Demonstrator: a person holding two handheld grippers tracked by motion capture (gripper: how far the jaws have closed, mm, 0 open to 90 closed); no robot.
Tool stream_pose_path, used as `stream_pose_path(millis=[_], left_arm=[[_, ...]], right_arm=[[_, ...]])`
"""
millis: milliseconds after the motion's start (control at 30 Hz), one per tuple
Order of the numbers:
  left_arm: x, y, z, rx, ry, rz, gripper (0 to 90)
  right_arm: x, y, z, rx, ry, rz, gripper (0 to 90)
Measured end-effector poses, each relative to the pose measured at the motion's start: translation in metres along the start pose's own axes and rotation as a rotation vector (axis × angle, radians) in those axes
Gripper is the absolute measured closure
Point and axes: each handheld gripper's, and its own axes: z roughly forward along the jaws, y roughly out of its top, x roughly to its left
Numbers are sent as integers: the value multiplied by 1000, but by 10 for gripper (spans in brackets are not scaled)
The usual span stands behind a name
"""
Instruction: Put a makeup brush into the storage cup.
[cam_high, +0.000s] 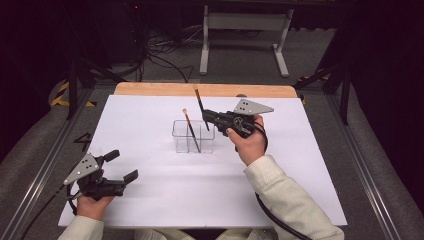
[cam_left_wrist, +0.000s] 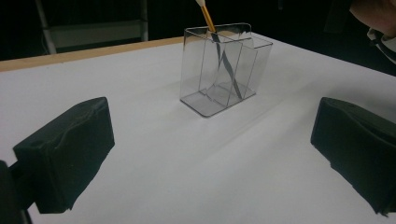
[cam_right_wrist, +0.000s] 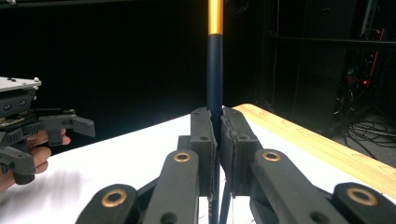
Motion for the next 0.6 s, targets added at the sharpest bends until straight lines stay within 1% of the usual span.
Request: stream_pose_path(millis=[200, 267, 400, 600], left_arm=[[0, 0, 0, 5, -4, 3, 2], [0, 0, 0, 5, -2, 2, 2], [0, 0, 0, 1, 0, 1, 2], [0, 0, 0, -1, -2, 1, 2]], right_arm=[[-3, -1, 4, -16, -7, 20, 837], [-2, -1, 7, -15, -15, 14, 837], [-1, -3, 14, -4, -13, 11, 837], [-2, -3, 19, -8, -17, 17, 837]])
